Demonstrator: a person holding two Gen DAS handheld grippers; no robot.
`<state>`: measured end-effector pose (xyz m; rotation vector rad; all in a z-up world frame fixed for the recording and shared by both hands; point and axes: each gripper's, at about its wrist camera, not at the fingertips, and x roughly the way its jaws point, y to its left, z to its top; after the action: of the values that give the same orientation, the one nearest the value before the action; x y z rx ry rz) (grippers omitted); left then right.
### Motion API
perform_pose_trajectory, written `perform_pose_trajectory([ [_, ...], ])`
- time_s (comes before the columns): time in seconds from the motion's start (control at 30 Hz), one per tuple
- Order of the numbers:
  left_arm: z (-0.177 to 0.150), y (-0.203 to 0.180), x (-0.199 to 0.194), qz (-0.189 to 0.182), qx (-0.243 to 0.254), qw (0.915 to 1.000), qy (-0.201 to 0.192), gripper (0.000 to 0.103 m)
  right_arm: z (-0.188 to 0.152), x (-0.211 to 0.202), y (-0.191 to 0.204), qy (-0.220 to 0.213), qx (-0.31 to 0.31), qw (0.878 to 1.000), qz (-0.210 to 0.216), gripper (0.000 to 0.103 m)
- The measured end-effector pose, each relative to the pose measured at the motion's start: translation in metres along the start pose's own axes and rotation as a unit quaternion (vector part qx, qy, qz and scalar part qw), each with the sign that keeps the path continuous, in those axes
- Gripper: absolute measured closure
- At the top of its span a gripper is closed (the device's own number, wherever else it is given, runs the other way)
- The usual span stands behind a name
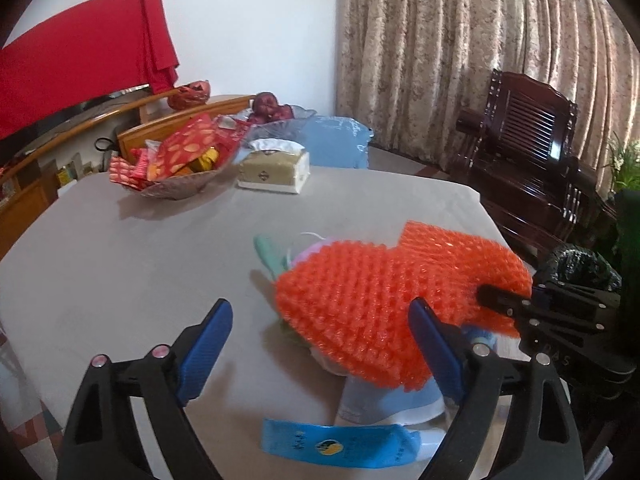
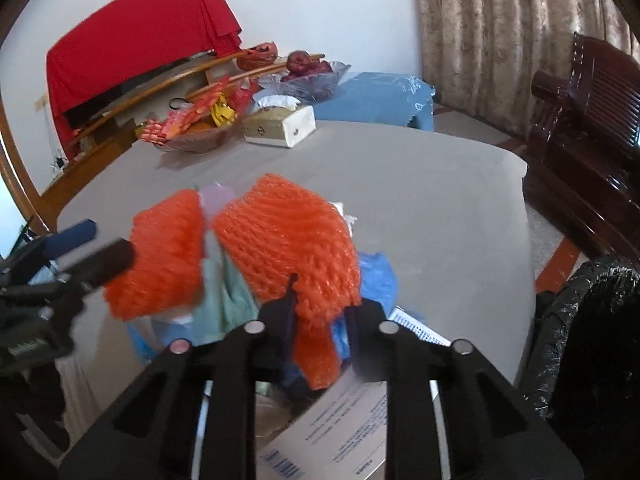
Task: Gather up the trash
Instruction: 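Grasp an orange foam net with each gripper from the pile, then carry both orange foam nets over the black trash bin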
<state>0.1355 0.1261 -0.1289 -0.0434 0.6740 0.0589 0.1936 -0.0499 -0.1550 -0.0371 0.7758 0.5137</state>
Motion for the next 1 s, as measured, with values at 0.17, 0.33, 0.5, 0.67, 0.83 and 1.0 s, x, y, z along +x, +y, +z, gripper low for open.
perform_pose_trajectory([
  [0.17,0.002,-0.010,0.008,-0.028,0.006,0.9995,0.012,0.023,0.003,-0.016,-0.002,-0.021,0.007,1.000,-0.004,0.092],
  [0.33,0.003,-0.012,0.010,-0.053,0.002,0.9985,0.014,0.068,0.003,-0.025,-0.004,-0.030,-0.001,0.999,-0.015,0.092],
  [0.5,0.007,-0.007,0.003,-0.054,-0.001,0.9985,0.001,0.099,0.007,-0.036,-0.003,-0.045,0.002,0.999,-0.016,0.092],
  [0.67,0.012,-0.005,-0.013,-0.055,-0.004,0.9983,-0.020,0.102,0.008,-0.053,-0.004,-0.065,0.007,0.998,-0.017,0.092],
  [0.83,0.016,-0.008,-0.022,-0.058,0.002,0.9979,-0.030,0.102,0.009,-0.066,-0.008,-0.074,0.009,0.997,-0.025,0.092],
  [1.0,0.006,-0.009,-0.005,-0.060,0.001,0.9981,0.009,0.100,0.001,-0.060,-0.010,-0.056,0.017,0.998,-0.031,0.092],
])
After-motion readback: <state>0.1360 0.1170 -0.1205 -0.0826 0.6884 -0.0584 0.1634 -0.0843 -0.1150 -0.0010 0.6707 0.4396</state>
